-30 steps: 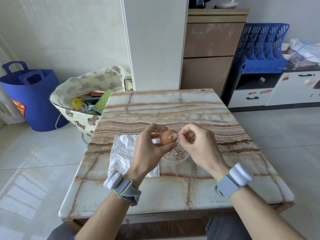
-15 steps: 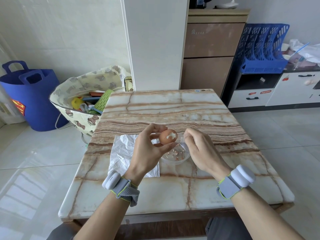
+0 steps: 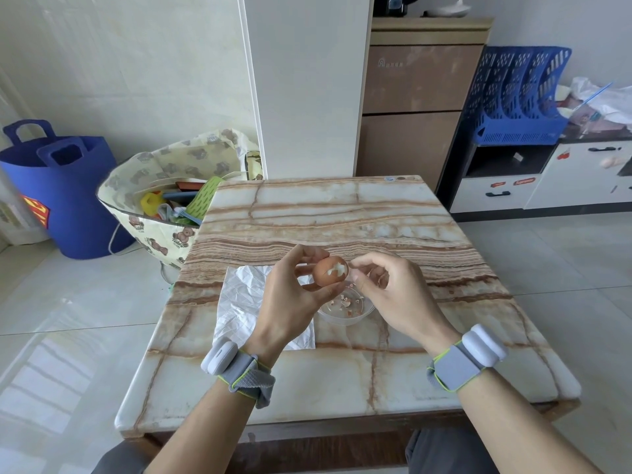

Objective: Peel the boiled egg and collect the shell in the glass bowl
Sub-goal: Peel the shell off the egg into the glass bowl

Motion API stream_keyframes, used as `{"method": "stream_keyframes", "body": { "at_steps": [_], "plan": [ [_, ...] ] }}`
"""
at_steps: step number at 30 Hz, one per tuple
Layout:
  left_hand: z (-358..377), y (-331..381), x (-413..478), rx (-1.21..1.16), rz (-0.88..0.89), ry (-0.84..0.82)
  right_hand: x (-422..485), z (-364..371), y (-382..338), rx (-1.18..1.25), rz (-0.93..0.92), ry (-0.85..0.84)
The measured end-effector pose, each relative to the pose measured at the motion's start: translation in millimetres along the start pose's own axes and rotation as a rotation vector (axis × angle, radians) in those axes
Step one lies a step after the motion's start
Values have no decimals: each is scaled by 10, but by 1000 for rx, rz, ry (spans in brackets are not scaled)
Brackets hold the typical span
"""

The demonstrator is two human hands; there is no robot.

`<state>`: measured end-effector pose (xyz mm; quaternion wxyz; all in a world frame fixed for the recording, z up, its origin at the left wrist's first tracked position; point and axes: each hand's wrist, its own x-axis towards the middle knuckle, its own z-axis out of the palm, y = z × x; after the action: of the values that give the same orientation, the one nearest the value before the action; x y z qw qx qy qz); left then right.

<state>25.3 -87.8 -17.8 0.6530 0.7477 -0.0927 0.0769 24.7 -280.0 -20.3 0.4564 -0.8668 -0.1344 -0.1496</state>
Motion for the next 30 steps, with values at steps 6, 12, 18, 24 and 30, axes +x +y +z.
{"method": "stream_keyframes", "body": {
  "at_steps": [6,12,18,24,30],
  "plan": [
    [14,-1,-2,-8,-11,13,9,34,-30,182,33,10],
    [21,-6,-4,2,-14,23,13,77,-29,180,10,24],
    [25,-6,4,2,-16,31,24,95,-61,22,-70,68],
    [20,-3,5,6,-18,31,32,89,-85,-59,-105,124],
    [21,16,-3,-3,-33,29,41,68,-74,-69,-81,132]
  ]
}}
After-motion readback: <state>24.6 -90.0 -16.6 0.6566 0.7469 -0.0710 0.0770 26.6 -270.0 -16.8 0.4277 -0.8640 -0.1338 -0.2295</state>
